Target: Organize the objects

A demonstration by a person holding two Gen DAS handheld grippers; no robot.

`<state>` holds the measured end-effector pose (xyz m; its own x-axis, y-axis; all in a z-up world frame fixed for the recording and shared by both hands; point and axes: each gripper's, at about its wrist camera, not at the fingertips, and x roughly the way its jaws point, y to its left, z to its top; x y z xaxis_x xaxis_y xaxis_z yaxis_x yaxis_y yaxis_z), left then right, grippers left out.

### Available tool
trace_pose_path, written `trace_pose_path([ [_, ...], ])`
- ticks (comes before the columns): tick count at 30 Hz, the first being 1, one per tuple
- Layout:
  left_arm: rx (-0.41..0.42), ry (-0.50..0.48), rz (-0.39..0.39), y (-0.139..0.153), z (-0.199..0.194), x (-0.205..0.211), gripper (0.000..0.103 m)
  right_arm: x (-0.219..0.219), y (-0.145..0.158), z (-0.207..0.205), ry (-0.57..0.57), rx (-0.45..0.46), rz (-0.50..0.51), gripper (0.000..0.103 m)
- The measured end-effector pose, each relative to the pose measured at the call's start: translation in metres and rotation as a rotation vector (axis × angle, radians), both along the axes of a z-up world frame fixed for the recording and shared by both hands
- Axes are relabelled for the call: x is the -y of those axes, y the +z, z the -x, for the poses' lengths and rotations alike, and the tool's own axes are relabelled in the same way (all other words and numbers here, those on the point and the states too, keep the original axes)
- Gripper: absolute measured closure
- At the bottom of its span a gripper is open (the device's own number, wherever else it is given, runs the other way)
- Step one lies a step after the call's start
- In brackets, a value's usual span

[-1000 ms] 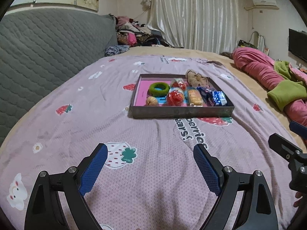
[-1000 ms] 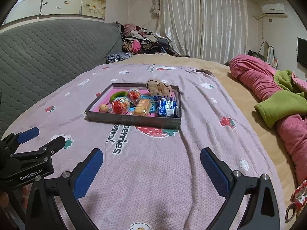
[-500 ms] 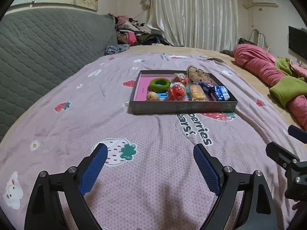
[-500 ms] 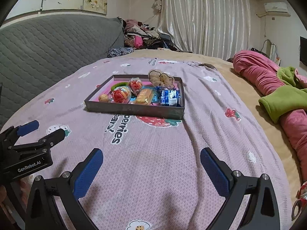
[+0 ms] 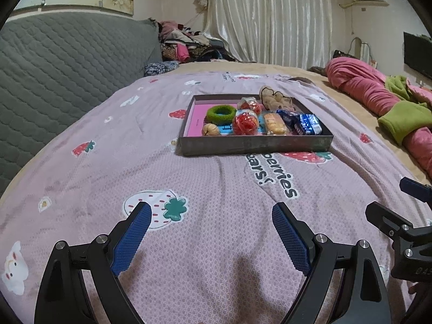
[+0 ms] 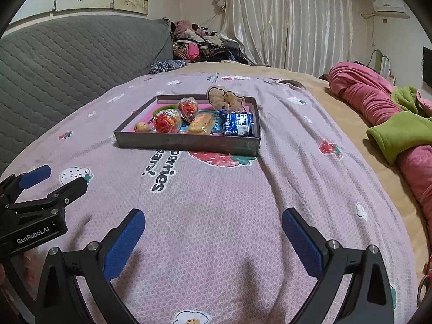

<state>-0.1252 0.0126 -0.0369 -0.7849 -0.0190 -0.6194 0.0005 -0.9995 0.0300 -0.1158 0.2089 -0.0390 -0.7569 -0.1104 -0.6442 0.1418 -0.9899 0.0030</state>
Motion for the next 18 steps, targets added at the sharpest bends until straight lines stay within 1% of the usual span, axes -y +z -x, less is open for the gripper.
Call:
trace_pose_path([
  [3,-0.005,0.004,0.016,-0.0009,0.0002,-0.0021,0.012,-0.0005,-0.0022,0.0009,-0.002,0.005,-0.001,0.001],
  [18,0.004,0.003,0.018,-0.0069,0.0025,-0.0041,0.012,-0.0038,-0.0085,0.0048,-0.019,0.026,0.002,0.001],
])
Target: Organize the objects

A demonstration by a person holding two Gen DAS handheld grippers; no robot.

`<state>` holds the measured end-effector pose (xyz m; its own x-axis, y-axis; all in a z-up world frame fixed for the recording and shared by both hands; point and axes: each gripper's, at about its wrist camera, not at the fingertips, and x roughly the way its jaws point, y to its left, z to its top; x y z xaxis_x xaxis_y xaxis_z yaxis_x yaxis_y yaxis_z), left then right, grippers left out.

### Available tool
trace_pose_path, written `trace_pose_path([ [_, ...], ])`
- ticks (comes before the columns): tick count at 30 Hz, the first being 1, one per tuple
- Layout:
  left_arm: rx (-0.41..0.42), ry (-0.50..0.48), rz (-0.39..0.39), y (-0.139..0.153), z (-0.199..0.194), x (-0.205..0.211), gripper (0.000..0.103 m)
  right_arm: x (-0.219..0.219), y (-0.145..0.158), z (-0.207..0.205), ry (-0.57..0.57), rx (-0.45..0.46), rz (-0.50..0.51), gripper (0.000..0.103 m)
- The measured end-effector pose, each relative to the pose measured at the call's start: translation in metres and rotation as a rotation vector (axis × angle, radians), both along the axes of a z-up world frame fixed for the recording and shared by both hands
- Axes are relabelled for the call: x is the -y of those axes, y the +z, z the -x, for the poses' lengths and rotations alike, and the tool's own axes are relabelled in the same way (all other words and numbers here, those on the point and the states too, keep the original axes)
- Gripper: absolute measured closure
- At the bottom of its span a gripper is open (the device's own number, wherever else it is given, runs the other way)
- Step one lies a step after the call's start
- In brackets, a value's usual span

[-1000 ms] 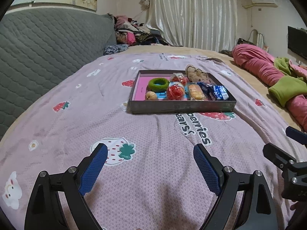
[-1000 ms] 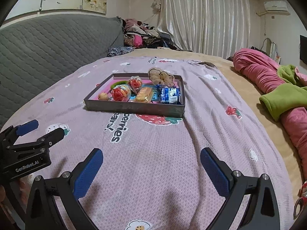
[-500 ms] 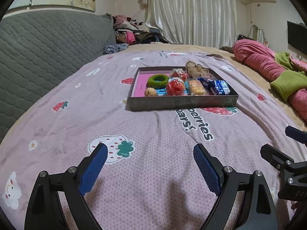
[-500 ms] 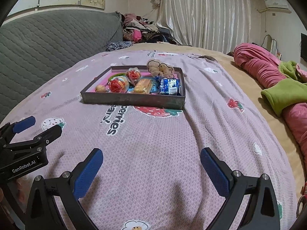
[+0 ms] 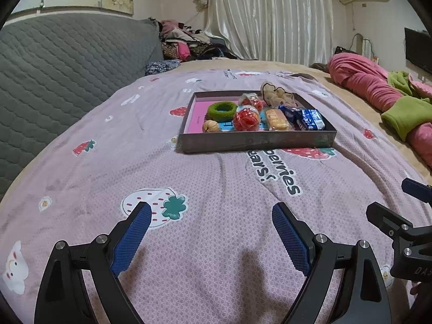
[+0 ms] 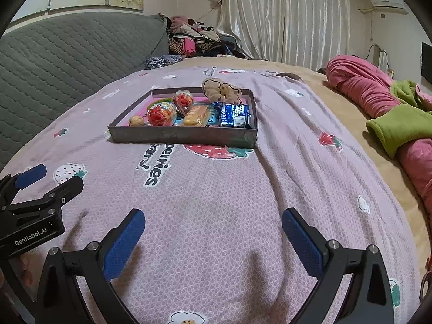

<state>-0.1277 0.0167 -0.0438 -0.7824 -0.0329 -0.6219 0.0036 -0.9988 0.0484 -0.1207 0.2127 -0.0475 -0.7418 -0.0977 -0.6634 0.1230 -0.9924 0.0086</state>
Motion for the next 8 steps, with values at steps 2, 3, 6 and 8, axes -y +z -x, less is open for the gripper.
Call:
trace_pose_path([
  [2,-0.005,-0.005,-0.001,0.0003,-0.0001,0.0000,0.012,0.0002,-0.0002,-0.0007,0.000,0.000,0.000,0.001],
  [3,-0.008,-0.006,-0.001,0.0006,-0.0006,-0.0002,0.012,0.0002,-0.0003,-0.0008,0.000,0.002,0.000,0.001],
  [6,-0.014,-0.010,-0.006,0.0009,-0.0015,-0.0004,0.012,-0.0006,-0.0008,-0.0008,-0.004,0.004,-0.002,0.001],
  [8,-0.012,-0.007,-0.009,0.0005,-0.0014,0.0001,0.012,-0.0007,-0.0013,-0.0009,-0.004,0.006,0.000,0.001],
])
